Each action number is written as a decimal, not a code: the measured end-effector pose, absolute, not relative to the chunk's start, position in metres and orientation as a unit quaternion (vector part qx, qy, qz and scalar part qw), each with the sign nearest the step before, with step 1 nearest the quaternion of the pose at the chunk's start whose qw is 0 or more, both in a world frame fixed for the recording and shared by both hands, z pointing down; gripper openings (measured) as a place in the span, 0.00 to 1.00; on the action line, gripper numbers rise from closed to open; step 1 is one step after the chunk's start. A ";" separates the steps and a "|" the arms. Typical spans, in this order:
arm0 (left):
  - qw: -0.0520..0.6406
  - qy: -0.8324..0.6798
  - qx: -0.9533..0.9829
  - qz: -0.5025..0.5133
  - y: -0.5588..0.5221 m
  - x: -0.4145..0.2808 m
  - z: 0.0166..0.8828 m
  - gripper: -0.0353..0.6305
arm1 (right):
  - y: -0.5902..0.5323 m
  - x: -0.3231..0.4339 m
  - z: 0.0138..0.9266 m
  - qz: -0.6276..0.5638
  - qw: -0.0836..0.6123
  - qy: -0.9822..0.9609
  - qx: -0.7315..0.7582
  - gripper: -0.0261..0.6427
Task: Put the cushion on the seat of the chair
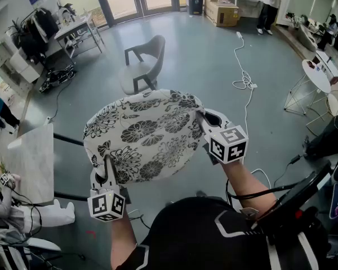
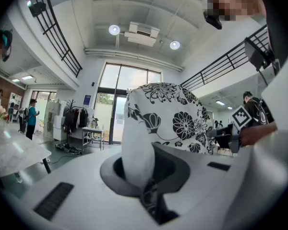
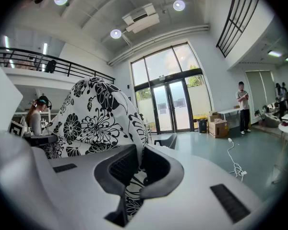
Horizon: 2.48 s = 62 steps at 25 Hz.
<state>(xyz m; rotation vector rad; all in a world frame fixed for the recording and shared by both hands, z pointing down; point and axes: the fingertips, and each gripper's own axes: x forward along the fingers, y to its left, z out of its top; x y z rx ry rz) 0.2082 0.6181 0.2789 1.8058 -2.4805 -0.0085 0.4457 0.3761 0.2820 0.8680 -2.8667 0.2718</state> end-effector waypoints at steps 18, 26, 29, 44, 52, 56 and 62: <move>0.058 -0.797 0.600 -0.026 0.618 0.208 0.283 0.09 | 0.379 0.445 0.281 0.098 0.055 -0.953 0.282 0.08; 0.057 -0.790 0.610 -0.025 0.614 0.204 0.292 0.09 | 0.377 0.443 0.286 0.102 0.047 -0.950 0.291 0.08; 0.051 -0.787 0.615 -0.024 0.614 0.205 0.291 0.09 | 0.378 0.444 0.285 0.097 0.045 -0.952 0.286 0.08; 0.064 -0.797 0.600 -0.024 0.614 0.203 0.297 0.09 | 0.379 0.443 0.287 0.102 0.046 -0.953 0.282 0.08; 0.060 -0.811 0.582 -0.023 0.614 0.206 0.295 0.08 | 0.375 0.439 0.288 0.093 0.047 -0.959 0.263 0.08; 0.066 -0.815 0.575 -0.020 0.621 0.208 0.293 0.08 | 0.383 0.443 0.287 0.098 0.049 -0.959 0.260 0.08; 0.069 -0.818 0.571 -0.006 0.535 0.150 0.302 0.08 | 0.300 0.386 0.301 0.100 0.043 -0.961 0.254 0.08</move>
